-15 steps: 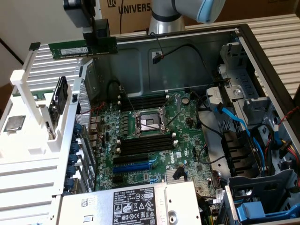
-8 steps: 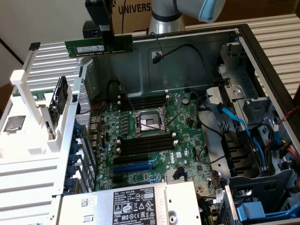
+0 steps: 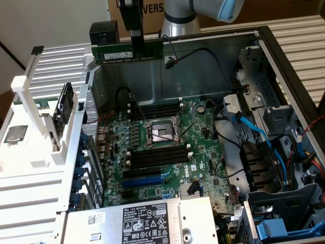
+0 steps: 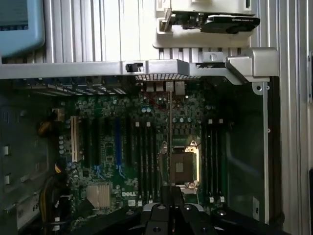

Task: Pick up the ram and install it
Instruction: 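Pick up the ram and move it above insertion slot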

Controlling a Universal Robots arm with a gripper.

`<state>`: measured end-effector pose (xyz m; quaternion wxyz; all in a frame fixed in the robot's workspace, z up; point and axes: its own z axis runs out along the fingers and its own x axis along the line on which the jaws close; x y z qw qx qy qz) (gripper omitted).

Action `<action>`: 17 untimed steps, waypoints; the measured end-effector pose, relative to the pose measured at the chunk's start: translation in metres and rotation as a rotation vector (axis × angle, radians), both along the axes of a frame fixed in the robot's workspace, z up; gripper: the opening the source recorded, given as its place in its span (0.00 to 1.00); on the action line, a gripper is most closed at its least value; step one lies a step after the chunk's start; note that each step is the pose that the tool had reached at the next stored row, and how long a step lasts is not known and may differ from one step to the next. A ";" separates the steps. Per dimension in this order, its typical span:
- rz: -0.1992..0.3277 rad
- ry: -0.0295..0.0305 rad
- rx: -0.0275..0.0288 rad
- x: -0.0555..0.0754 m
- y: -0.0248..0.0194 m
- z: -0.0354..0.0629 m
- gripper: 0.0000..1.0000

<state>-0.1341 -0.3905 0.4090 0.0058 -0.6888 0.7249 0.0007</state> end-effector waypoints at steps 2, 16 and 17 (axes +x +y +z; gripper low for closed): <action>0.000 0.0000 -0.0024 0.018 0.0000 -0.0060 0.12; -0.022 -0.0170 0.0225 0.034 -0.0091 -0.0282 0.12; -0.022 -0.0169 0.0237 0.034 -0.0117 -0.0287 0.12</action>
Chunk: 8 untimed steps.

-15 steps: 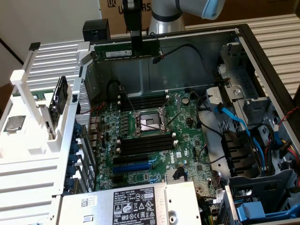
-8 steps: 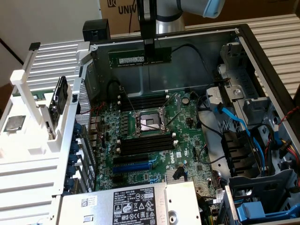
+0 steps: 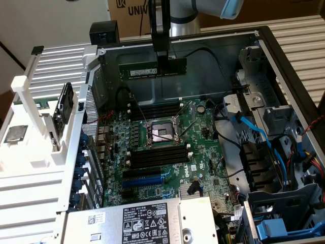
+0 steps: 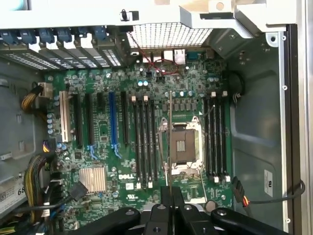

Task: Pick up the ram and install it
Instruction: 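Pick up the ram and move it above insertion slot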

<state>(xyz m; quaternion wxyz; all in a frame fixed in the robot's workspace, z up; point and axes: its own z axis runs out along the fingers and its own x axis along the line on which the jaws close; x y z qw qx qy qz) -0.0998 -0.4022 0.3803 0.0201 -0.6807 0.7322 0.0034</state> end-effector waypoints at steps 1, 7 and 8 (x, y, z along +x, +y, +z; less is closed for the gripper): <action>0.000 0.0000 0.0011 0.000 -0.0027 -0.0007 0.12; 0.000 -0.0003 0.0095 0.000 -0.0107 -0.0152 0.12; 0.000 -0.0004 0.0097 0.000 -0.0107 -0.0172 0.12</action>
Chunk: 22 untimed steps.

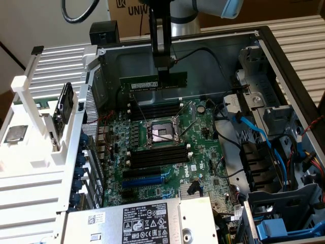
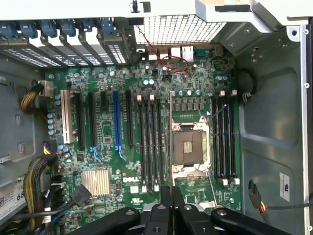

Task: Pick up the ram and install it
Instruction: 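Pick up the ram and move it above insertion slot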

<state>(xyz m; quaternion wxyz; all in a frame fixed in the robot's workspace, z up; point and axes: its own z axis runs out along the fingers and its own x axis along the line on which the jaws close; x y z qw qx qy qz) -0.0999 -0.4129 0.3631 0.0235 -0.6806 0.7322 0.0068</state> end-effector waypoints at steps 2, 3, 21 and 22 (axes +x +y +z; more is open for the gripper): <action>0.000 0.0001 -0.0001 0.000 0.0000 -0.0036 0.12; 0.000 0.0000 0.0001 0.000 0.0000 -0.0055 0.12; 0.000 0.0000 -0.0297 0.001 0.0055 -0.0385 0.12; 0.000 0.0000 -0.0296 0.001 0.0055 -0.0404 0.12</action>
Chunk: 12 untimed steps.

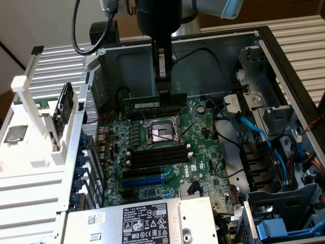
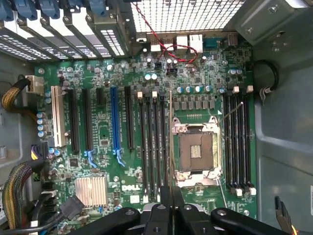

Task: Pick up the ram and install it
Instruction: 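Pick up the ram and move it above insertion slot, then insert the ram into the slot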

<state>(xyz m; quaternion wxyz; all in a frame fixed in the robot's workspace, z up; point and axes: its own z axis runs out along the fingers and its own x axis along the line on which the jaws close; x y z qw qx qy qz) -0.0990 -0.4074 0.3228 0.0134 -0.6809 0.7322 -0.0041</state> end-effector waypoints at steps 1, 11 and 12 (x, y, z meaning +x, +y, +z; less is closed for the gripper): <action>0.000 0.0000 0.0001 0.000 0.0000 -0.0017 0.12; 0.000 0.0001 -0.0001 0.000 0.0000 -0.0022 0.12; 0.000 0.0001 -0.0001 0.000 0.0000 -0.0022 0.12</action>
